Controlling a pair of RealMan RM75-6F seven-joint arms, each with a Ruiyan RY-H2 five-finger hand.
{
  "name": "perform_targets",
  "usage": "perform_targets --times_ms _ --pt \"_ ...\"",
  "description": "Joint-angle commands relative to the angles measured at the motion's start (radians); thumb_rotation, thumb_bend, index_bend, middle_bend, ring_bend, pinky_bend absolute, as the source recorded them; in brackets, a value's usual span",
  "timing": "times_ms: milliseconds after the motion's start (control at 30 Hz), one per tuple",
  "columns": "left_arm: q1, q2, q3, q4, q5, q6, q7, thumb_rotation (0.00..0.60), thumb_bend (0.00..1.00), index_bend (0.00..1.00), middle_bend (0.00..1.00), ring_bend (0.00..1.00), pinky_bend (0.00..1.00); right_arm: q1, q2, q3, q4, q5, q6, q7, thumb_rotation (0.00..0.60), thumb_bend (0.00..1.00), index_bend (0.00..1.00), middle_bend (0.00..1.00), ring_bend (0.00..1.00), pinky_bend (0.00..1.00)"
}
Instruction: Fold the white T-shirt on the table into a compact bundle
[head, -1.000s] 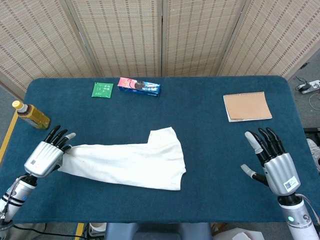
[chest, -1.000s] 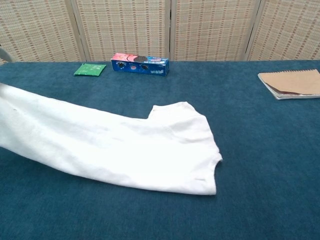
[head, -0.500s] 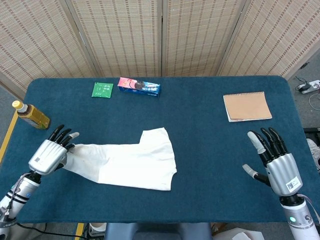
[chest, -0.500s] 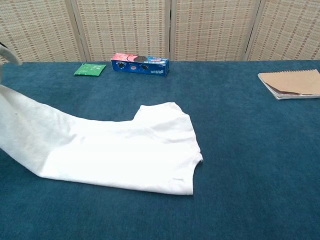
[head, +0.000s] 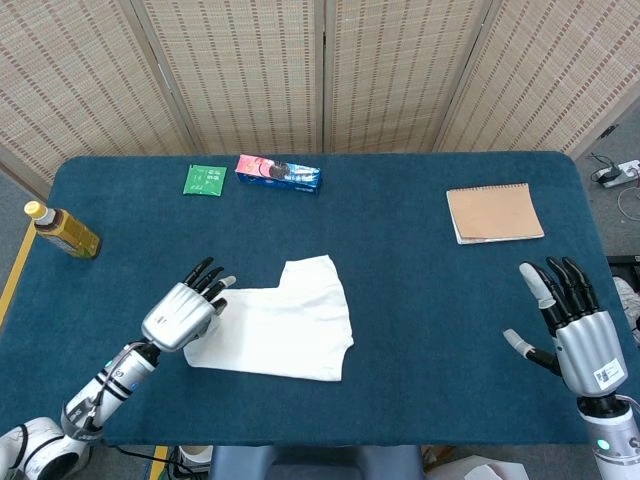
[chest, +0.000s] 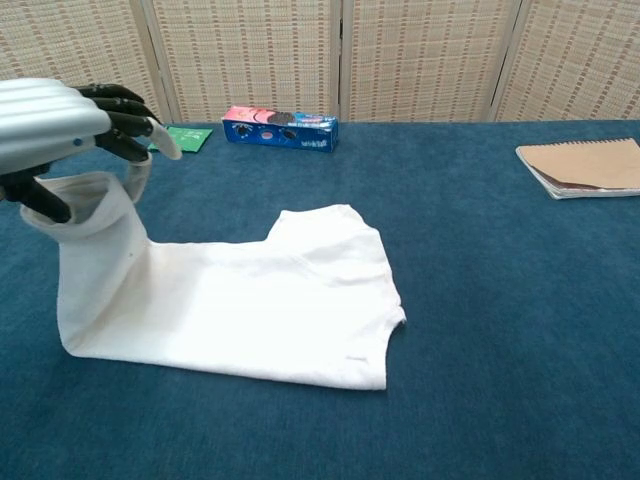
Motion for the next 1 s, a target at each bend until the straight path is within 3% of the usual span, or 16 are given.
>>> perform_targets --times_ms 33,233,567,1000 --pt "-0.047 -0.082 -0.039 -0.043 -0.088 -0.060 0.133 0.600 0.55 0.68 0.21 0.11 0.00 -0.003 0.000 0.001 0.005 0.003 0.005 0.005 0.600 0.11 0.05 0.15 0.05 0.06" --pt "-0.108 -0.187 -0.071 -0.072 -0.237 -0.104 0.333 0.600 0.55 0.68 0.21 0.11 0.00 -0.011 0.000 0.003 0.020 0.016 0.011 0.021 0.600 0.11 0.05 0.15 0.05 0.06" --pt "-0.211 -0.345 -0.102 -0.058 -0.456 -0.088 0.569 0.600 0.55 0.68 0.21 0.11 0.00 -0.014 0.000 0.007 0.041 0.028 0.013 0.042 0.600 0.11 0.05 0.15 0.05 0.06" --pt "-0.340 -0.495 -0.108 0.014 -0.680 -0.025 0.744 0.600 0.55 0.67 0.21 0.11 0.00 -0.025 0.010 0.008 0.048 0.044 0.017 0.065 0.600 0.11 0.05 0.15 0.05 0.06"
